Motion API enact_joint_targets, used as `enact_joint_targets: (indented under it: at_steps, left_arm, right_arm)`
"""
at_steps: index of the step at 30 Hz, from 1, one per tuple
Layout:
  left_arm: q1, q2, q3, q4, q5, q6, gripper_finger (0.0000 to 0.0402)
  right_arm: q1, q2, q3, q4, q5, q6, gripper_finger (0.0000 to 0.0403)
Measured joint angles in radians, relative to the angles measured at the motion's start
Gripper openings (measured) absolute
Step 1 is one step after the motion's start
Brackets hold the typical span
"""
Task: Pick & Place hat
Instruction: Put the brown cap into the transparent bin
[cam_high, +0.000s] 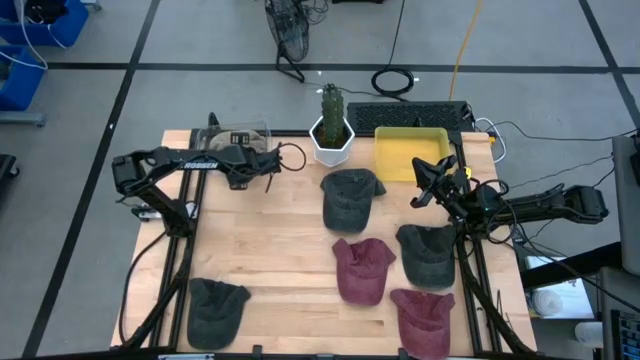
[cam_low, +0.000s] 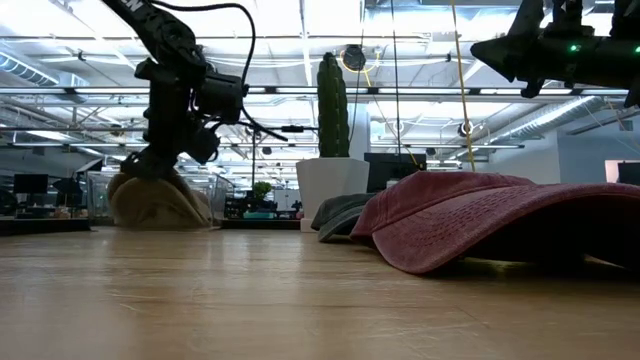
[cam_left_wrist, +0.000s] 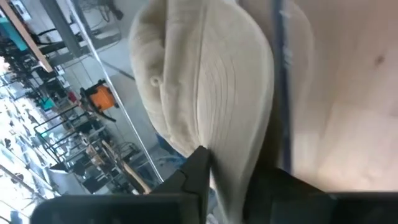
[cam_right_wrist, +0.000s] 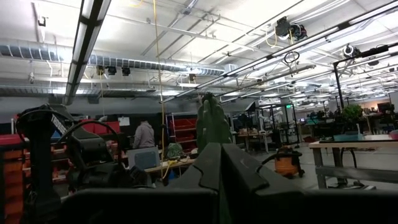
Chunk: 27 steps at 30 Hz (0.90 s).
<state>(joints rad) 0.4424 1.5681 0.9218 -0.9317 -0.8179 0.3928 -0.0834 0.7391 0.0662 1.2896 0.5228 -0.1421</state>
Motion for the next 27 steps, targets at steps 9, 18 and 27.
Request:
enact_joint_targets:
  at_steps: [9,18,27]
  left_arm:
    - [0.001,0.0,0.001,-0.003,0.01,-0.024,0.0092]
    - [-0.048,0.002,0.043,-0.203,-0.186,-0.046,0.0092]
    - [-0.118,0.002,0.172,-0.381,-0.079,-0.322,0.0093]
  right_arm:
    - [0.0,0.0,0.0,0.0,0.0,-0.001,0.0004]
    - [0.0,0.0,0.0,0.0,0.001,-0.018,0.0004]
    - [0.0,0.0,0.0,0.0,0.002,-0.017,0.0004]
